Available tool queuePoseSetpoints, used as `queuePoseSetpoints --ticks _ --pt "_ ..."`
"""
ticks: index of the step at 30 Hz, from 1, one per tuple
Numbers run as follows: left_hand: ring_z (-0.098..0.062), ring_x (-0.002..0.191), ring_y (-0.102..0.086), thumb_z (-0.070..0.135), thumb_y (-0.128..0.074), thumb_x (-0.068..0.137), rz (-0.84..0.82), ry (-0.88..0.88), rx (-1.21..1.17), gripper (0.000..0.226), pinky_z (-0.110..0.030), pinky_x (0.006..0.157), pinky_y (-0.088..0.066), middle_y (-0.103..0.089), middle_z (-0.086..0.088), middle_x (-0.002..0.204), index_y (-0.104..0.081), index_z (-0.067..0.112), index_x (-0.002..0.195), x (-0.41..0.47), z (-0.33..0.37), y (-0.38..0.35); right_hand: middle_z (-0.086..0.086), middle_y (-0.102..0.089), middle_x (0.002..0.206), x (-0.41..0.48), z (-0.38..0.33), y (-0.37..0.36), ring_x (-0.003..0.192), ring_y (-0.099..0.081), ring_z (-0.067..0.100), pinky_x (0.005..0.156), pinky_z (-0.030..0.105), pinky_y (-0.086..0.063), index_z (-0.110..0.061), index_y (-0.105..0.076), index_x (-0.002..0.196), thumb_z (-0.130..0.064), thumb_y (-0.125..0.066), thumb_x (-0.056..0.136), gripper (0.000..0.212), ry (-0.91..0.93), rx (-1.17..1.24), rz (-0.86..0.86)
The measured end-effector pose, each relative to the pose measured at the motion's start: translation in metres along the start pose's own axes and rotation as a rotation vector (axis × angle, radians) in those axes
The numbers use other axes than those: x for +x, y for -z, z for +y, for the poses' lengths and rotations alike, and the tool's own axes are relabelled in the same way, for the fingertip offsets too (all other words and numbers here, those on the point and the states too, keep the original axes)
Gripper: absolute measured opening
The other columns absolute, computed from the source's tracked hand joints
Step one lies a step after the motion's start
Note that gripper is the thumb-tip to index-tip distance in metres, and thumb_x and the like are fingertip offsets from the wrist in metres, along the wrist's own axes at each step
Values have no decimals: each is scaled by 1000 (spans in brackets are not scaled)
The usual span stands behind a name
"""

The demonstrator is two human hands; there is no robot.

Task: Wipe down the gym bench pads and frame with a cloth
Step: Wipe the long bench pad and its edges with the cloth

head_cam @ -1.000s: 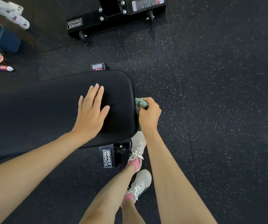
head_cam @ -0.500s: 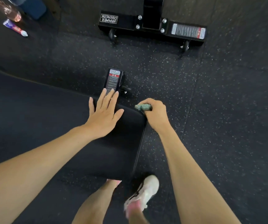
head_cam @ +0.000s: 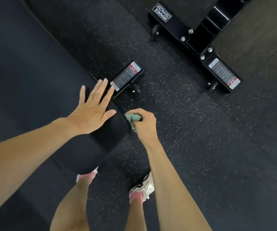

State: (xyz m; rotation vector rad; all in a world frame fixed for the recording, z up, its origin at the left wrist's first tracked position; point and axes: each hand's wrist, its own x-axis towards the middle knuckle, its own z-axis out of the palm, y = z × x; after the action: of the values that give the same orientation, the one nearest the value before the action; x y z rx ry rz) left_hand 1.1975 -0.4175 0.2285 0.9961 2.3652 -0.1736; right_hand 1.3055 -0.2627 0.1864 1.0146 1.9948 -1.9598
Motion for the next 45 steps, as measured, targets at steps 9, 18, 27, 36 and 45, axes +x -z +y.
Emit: queuePoseSetpoints --ticks 9,18,27,36,45 --pt "-10 126 50 63 17 83 -126 47 -53 72 -46 105 27 57 4 135 44 18 133 3 0 11 -5 -69 87 60 -48 -18 81 -61 6 77 23 -50 -17 -72 93 14 -57 76 39 113 -140 -263" --pt "-13 131 46 57 1 93 -127 25 -116 72 -49 102 31 54 1 138 47 18 132 2 -1 7 -2 -68 75 99 -64 -20 73 -60 13 71 40 -51 -17 -73 92 12 -54 77 38 -17 -319 -488" --pt "-22 146 16 60 -15 95 170 150 -96 83 -48 115 10 24 -9 156 17 6 149 -2 6 -8 -8 -68 85 126 -99 -62 81 -61 7 74 31 -53 -21 -72 88 20 -49 76 48 24 -222 -482" --pt "-6 134 39 44 -20 95 317 958 -603 75 -38 108 25 43 6 144 34 13 138 19 39 0 -11 -67 87 124 -93 -25 83 -64 3 82 32 -55 -21 -68 87 10 -69 78 32 74 -343 -674" --pt "-5 142 23 24 -24 98 370 1086 -624 64 -38 110 24 17 3 159 10 15 152 30 43 -1 -16 -61 76 126 -90 -15 69 -56 -6 66 13 -48 -12 -69 83 15 -64 77 28 205 -389 -826"
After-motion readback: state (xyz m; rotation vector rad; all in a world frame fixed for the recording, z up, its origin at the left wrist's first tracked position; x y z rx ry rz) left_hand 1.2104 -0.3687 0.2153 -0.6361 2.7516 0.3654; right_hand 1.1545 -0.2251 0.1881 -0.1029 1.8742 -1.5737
